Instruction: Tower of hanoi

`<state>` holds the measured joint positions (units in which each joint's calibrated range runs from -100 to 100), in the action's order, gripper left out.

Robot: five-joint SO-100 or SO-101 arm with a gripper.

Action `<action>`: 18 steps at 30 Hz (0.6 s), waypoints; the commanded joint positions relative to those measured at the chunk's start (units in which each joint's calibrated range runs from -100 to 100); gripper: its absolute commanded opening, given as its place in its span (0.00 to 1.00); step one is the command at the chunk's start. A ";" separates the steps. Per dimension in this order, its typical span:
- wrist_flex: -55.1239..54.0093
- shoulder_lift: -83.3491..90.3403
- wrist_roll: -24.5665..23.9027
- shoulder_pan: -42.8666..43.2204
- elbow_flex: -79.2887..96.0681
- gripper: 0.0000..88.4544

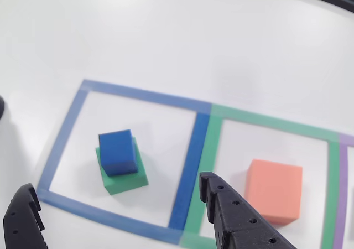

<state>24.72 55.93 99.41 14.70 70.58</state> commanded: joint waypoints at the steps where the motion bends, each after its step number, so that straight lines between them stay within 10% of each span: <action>1: -13.43 -3.21 0.59 0.82 5.25 0.39; 18: -56.24 -32.05 0.59 1.51 14.79 0.40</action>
<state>-20.87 31.45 99.41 15.68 85.90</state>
